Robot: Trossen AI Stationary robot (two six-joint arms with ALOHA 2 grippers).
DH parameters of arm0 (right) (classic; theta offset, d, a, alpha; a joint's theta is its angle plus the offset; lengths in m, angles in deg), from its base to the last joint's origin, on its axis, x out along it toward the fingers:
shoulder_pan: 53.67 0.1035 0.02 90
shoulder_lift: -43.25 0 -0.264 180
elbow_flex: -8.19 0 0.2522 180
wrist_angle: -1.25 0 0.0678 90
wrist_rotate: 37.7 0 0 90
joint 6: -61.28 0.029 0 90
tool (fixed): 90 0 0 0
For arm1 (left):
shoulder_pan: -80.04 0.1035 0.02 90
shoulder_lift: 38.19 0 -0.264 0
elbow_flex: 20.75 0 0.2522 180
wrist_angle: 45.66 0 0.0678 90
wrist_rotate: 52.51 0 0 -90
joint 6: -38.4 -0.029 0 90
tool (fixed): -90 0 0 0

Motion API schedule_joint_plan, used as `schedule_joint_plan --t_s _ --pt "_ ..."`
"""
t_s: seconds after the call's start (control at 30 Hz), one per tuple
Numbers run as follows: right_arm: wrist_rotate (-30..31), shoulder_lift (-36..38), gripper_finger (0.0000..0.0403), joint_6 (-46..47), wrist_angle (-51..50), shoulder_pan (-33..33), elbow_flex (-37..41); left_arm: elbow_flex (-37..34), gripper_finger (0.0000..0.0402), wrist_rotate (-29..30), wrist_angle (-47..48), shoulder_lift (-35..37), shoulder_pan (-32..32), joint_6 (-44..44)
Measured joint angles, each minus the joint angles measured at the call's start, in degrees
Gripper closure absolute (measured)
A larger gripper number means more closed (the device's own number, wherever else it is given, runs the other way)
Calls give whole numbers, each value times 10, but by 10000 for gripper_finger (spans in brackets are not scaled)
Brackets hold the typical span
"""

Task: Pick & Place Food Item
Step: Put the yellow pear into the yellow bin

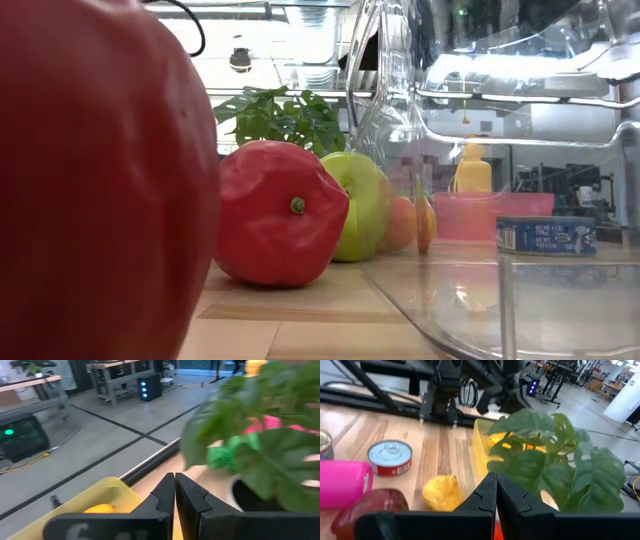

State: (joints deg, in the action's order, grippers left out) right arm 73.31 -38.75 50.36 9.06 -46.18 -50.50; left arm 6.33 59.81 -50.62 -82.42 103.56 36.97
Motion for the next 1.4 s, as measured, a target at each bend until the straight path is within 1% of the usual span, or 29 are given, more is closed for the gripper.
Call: schedule_joint_plan --t_s 0.13,0.4,0.67,0.77,0.87,1.0,1.07,1.27,1.4 --pt "0 19 401 0 -29 0 -1 0 398 1 -4 0 -36 2" --pt "0 85 401 8 -153 -6 -1 0 399 1 -13 1 -122 2" --pt "-1 117 401 9 -203 -6 0 0 400 1 -12 1 -228 2" --pt "0 115 401 23 -219 -6 0 0 397 -9 -12 1 -262 2" --pt "0 115 401 43 -237 -6 0 0 396 -40 -12 1 -289 2" --pt "0 115 401 72 -259 -6 0 0 399 -91 -12 1 -314 4" --pt "0 115 401 81 -262 -9 0 0 399 -106 -12 1 -324 5" --pt "0 115 401 125 -266 -13 0 0 399 -107 -12 1 -331 4" --pt "0 115 401 140 -293 -13 0 0 399 -107 -13 1 -331 4"
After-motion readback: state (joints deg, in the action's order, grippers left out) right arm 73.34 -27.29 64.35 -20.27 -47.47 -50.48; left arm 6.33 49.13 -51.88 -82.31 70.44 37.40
